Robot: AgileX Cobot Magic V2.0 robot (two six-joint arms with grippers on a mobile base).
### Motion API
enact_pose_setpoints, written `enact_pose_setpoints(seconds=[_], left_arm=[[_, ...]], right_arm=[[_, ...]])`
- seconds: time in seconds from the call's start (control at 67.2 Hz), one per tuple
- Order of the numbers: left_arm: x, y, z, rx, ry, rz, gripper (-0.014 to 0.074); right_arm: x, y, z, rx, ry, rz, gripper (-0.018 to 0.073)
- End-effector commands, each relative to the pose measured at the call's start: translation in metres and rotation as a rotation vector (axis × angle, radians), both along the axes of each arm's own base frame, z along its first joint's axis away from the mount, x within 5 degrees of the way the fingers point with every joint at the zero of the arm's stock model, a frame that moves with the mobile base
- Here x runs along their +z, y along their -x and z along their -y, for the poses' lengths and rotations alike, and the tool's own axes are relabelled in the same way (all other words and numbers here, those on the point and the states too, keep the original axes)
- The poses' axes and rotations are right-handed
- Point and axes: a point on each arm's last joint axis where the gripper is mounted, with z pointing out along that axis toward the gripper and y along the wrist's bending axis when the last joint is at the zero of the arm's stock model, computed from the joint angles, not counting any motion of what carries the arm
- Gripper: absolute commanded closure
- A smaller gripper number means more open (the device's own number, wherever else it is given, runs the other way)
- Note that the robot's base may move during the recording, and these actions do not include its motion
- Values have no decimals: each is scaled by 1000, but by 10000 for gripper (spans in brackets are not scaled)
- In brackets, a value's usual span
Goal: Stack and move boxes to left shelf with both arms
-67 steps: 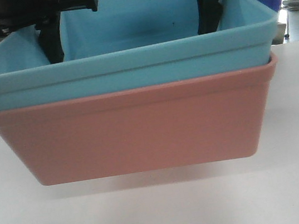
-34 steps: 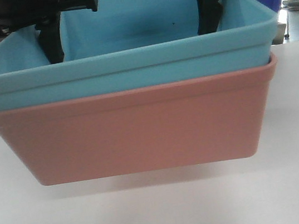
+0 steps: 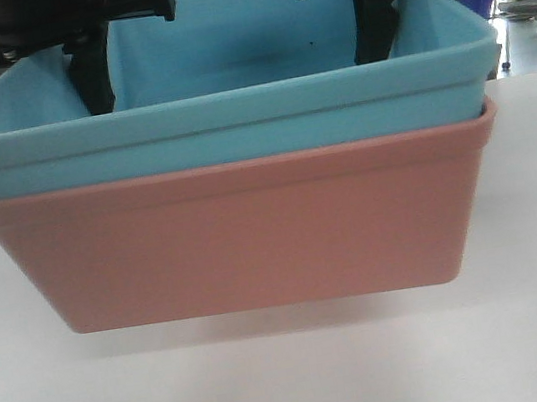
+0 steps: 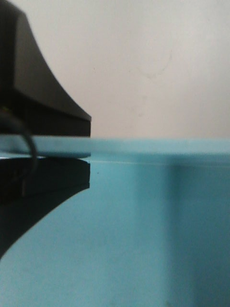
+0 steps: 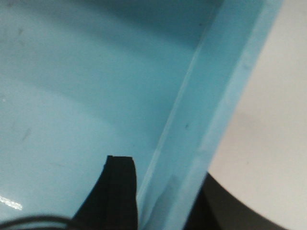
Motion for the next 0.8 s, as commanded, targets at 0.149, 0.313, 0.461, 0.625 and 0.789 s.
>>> enact_pose_setpoints(seconds=[0.149, 0.313, 0.461, 0.625, 0.789], left_arm=[[50, 5, 28, -112, 312, 236, 599], [49, 5, 28, -112, 312, 235, 599], [49, 5, 28, -112, 312, 235, 599], [49, 5, 28, -112, 312, 235, 599], [49, 5, 28, -112, 312, 235, 599]], right_arm=[[47, 7, -28, 66, -338, 199, 504], [47, 7, -28, 65, -337, 199, 504], [47, 7, -28, 65, -337, 199, 504], [47, 7, -28, 65, -337, 199, 504], [47, 7, -28, 65, -337, 199, 504]])
